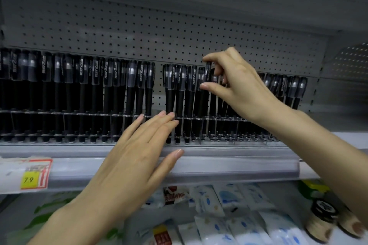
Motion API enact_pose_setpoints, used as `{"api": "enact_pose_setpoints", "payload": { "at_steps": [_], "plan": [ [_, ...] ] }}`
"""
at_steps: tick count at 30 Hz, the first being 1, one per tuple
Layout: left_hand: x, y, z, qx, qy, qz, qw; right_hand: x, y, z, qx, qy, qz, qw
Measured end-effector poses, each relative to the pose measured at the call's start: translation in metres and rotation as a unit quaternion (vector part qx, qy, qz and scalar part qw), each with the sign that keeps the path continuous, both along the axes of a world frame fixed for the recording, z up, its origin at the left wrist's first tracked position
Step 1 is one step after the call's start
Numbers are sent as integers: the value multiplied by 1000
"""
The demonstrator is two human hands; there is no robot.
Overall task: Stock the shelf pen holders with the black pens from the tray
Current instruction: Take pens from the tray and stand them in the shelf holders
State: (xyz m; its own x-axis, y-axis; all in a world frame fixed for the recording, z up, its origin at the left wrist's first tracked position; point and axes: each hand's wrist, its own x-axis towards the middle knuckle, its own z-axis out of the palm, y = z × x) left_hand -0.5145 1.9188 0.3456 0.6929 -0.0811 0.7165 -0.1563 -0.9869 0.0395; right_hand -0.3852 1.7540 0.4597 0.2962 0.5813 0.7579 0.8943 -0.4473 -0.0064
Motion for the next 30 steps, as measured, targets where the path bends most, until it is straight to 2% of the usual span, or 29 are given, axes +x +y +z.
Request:
{"api": "enact_pose_setpoints", "payload": {
  "at_steps": [3,18,21,25,28,30],
  "plan": [
    [0,0,0,-1,0,-2,1000,-1,0,-3,-35,3,-10,999],
    [-8,-4,-5,-24,-26,-33,999,-24,-10,-24,-35,15,4,999],
    [-29,-10,-9,-31,-7,-38,999,-44,-14,-39,-35,37,18,999],
    [-80,-13,-47,-54,29,-17,998,-72,-16,-93,-36,143,78,986],
    [-125,-11,-97,-134,84,17,987,-95,-22,-159,-54,309,124,941],
    [-149,-9,-130,-167,133,53,976,-110,-21,-203,-79,411,118,900]
  ]
}}
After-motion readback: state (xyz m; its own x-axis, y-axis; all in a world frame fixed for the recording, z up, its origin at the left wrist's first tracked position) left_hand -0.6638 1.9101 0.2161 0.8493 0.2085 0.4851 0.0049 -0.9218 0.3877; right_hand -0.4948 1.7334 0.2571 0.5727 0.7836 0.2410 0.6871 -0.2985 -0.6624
